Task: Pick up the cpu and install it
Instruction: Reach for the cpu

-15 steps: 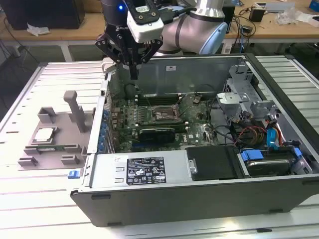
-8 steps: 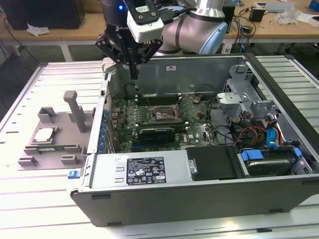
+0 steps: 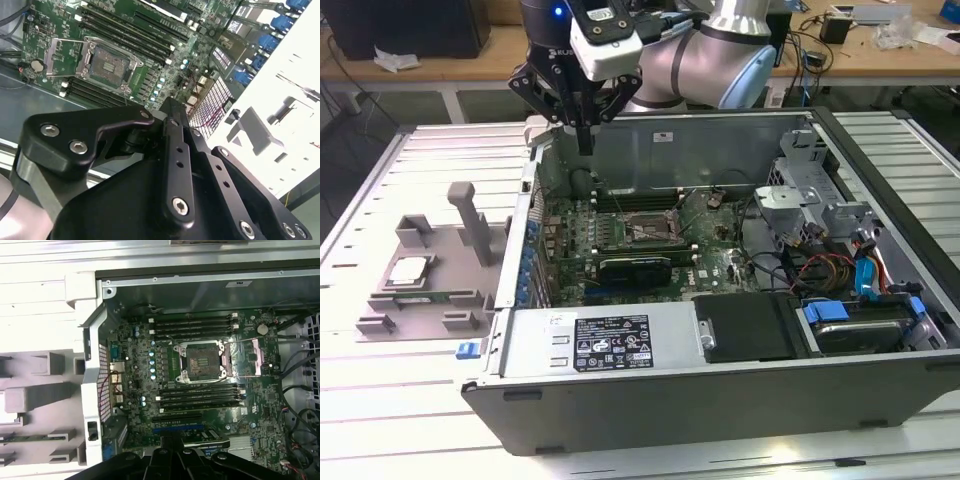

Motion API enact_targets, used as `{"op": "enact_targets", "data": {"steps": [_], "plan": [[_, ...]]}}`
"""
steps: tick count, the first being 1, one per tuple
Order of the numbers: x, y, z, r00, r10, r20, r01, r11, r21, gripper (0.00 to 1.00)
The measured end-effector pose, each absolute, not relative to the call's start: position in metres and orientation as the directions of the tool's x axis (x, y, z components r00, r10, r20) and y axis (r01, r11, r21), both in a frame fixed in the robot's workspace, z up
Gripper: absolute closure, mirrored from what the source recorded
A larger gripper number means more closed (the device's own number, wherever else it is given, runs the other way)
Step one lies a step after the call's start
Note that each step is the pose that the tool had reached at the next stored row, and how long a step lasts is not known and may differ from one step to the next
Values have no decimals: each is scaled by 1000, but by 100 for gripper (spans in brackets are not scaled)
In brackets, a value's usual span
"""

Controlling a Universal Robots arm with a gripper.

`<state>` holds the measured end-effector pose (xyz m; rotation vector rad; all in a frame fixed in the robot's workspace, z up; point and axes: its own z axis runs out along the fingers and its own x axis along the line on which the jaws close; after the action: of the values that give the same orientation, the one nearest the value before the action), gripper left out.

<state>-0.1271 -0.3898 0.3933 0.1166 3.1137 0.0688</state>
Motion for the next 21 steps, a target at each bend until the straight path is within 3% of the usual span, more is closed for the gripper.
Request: {"op": "enact_targets", "data": {"steps": [21], "plan": [[-203,-373,389,-997,75,-24,74,996,45,89]]}}
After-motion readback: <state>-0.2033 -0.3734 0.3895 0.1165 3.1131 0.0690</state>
